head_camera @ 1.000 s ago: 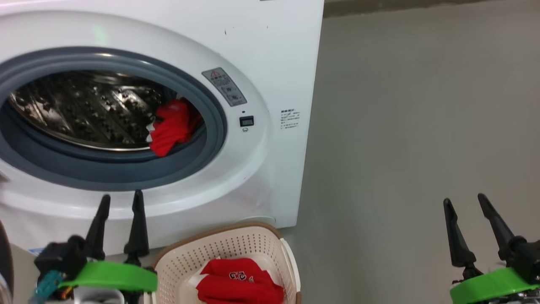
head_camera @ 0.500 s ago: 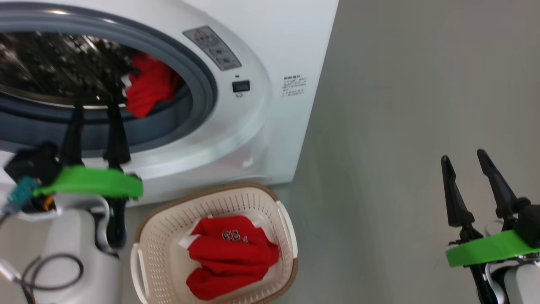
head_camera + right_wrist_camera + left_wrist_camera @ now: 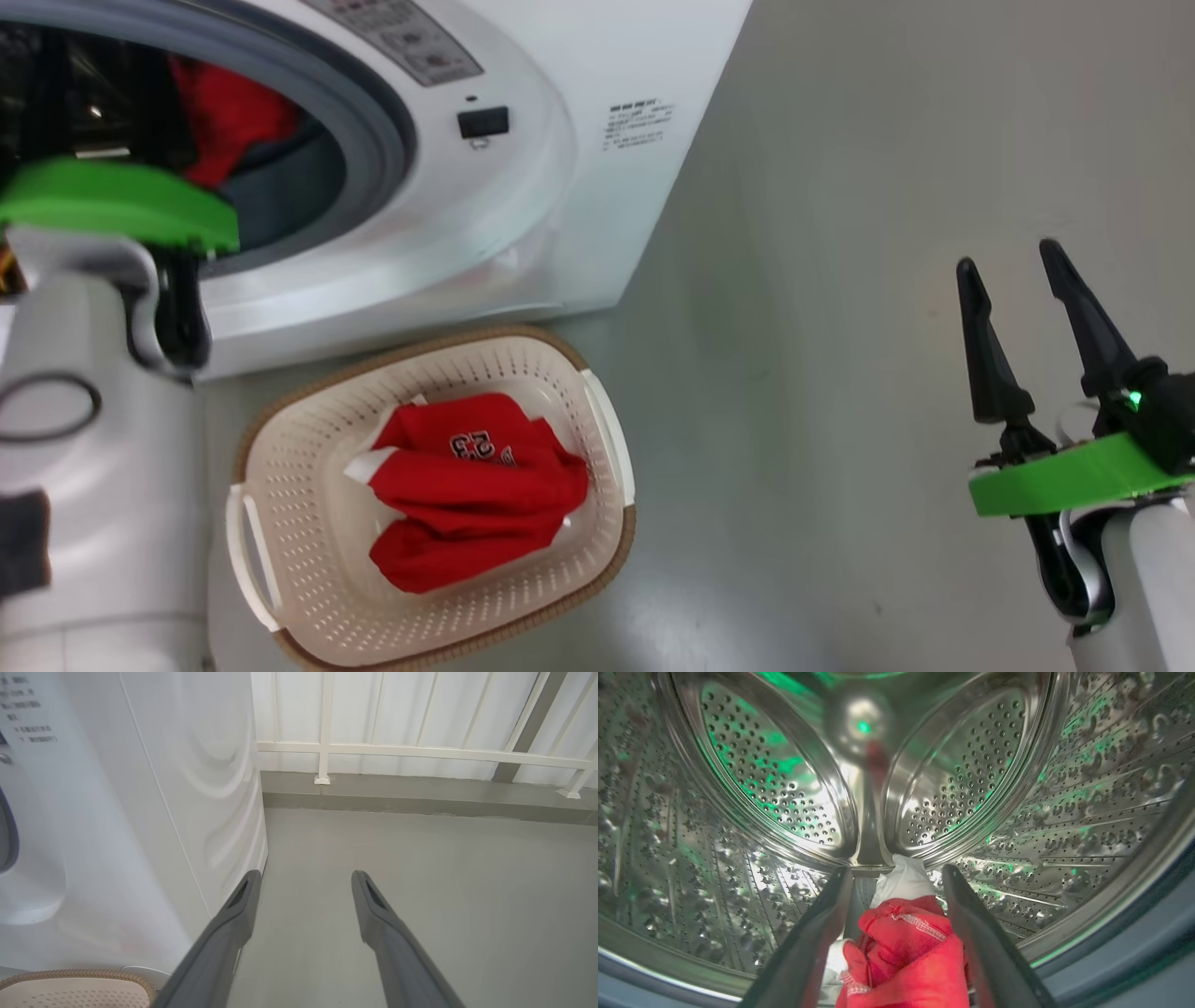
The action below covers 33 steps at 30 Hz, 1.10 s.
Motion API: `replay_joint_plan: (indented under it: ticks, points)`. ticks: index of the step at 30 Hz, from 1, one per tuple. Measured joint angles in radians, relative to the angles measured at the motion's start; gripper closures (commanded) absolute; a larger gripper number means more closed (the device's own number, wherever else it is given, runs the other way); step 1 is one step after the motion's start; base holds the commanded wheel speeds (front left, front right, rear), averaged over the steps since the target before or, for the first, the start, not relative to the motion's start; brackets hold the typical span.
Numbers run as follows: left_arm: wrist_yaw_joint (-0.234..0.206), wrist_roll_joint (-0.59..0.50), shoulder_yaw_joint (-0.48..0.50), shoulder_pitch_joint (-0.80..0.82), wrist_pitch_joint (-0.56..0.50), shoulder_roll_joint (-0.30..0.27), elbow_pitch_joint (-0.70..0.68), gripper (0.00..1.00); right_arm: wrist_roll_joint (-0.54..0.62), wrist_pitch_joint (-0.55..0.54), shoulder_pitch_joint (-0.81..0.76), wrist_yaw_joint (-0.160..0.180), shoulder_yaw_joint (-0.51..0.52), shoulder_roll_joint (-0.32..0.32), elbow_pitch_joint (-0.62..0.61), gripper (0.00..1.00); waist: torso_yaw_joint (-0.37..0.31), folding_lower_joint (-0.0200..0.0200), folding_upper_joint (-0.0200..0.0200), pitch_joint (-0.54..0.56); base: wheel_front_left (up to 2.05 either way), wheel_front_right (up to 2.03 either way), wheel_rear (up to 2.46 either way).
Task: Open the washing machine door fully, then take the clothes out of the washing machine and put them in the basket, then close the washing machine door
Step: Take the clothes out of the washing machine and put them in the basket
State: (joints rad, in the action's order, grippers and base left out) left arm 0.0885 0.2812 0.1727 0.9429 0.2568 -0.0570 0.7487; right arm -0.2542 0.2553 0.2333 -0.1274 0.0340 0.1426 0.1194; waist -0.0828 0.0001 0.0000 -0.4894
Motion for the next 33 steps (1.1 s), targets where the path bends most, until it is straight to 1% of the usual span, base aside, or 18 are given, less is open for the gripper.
replay_joint_plan:
  ticks: [2, 4, 6, 7, 9, 15, 16, 18, 23, 24, 28, 29, 30, 31, 32, 33]
  points:
    - [0.002, 0.002, 0.0, 0.055, 0.0, 0.0, 0.051, 0.0, 0.0, 0.0, 0.019, 0.0, -0.009, 0.003, 0.001, 0.0, -0.006, 0.0, 0.0, -0.025, 0.0, 0.0, 0.0]
    - [0.015, 0.026, 0.002, 0.104, -0.009, 0.0, 0.115, 0.0, 0.0, 0.0, 0.031, 0.0, -0.016, 0.004, 0.003, 0.0, -0.011, 0.0, 0.0, -0.047, 0.0, 0.0, 0.0]
    - [0.019, 0.04, -0.001, 0.135, -0.023, -0.004, 0.167, 0.0, 0.0, 0.0, 0.04, 0.0, -0.019, 0.004, 0.004, 0.0, -0.017, 0.0, 0.0, -0.066, 0.0, 0.0, 0.0]
    - [0.028, 0.05, -0.011, 0.156, -0.056, -0.017, 0.212, 0.0, 0.0, 0.0, 0.041, 0.0, -0.023, 0.004, 0.005, 0.0, -0.024, 0.0, 0.0, -0.077, 0.0, 0.0, 0.0]
    - [0.035, 0.057, -0.025, 0.17, -0.098, -0.03, 0.253, 0.0, -0.002, 0.0, 0.041, 0.0, -0.027, 0.003, 0.006, 0.0, -0.033, 0.0, 0.0, -0.081, 0.0, 0.0, 0.0]
    - [0.036, 0.065, -0.06, 0.199, -0.198, -0.061, 0.347, 0.0, -0.007, 0.0, 0.04, 0.0, -0.031, 0.002, 0.011, 0.0, -0.047, 0.0, 0.0, -0.078, 0.0, 0.0, 0.0]
    - [0.035, 0.065, -0.067, 0.207, -0.222, -0.072, 0.37, 0.0, -0.009, 0.0, 0.041, 0.0, -0.036, 0.002, 0.012, 0.0, -0.05, 0.0, 0.0, -0.075, 0.0, 0.0, 0.0]
    - [0.034, 0.063, -0.074, 0.215, -0.246, -0.077, 0.39, 0.0, -0.009, 0.0, 0.041, 0.0, -0.039, 0.001, 0.012, 0.0, -0.051, 0.0, 0.0, -0.071, 0.0, 0.0, 0.0]
    - [0.002, 0.051, -0.098, 0.248, -0.339, -0.094, 0.433, 0.0, -0.01, 0.0, 0.041, 0.0, -0.041, 0.001, 0.013, 0.0, -0.049, 0.0, 0.0, -0.066, 0.0, 0.0, 0.0]
    - [0.002, 0.051, -0.098, 0.248, -0.339, -0.094, 0.433, 0.0, -0.01, 0.0, 0.041, 0.0, -0.041, 0.001, 0.013, 0.0, -0.049, 0.0, 0.0, -0.066, 0.0, 0.0, 0.0]
    - [-0.002, 0.047, -0.105, 0.271, -0.41, -0.102, 0.457, 0.0, -0.011, 0.0, 0.04, 0.0, -0.043, -0.003, 0.013, 0.0, -0.05, 0.0, 0.0, -0.066, 0.0, 0.0, 0.0]
    - [-0.002, 0.049, -0.105, 0.277, -0.428, -0.105, 0.461, 0.08, -0.011, 0.0, 0.04, 0.0, -0.044, -0.004, 0.013, 0.0, -0.051, 0.0, 0.0, -0.066, 0.0, 0.0, 0.0]
    - [-0.003, 0.049, -0.107, 0.283, -0.441, -0.107, 0.464, 0.3, -0.02, 0.0, 0.041, 0.0, -0.045, -0.005, 0.013, 0.0, -0.052, 0.0, 0.0, -0.067, 0.0, 0.0, 0.0]
    - [-0.003, 0.05, -0.107, 0.286, -0.449, -0.109, 0.465, 0.64, -0.027, 0.0, 0.041, 0.0, -0.046, -0.006, 0.013, 0.0, -0.054, -0.0001, 0.0, -0.068, 0.0, 0.0, 0.0]
    - [-0.003, 0.051, -0.107, 0.286, -0.449, -0.109, 0.465, 1.0, -0.03, 0.0, 0.041, 0.0, -0.046, -0.006, 0.013, 0.0, -0.055, 0.0, 0.0, -0.069, 0.0, 0.0, 0.0]
    - [-0.003, 0.057, -0.107, 0.286, -0.449, -0.108, 0.466, 1.0, -0.031, 0.0, 0.042, 0.0, -0.045, -0.006, 0.012, 0.0, -0.057, 0.0, 0.0, -0.07, 0.0, 0.0, 0.0]
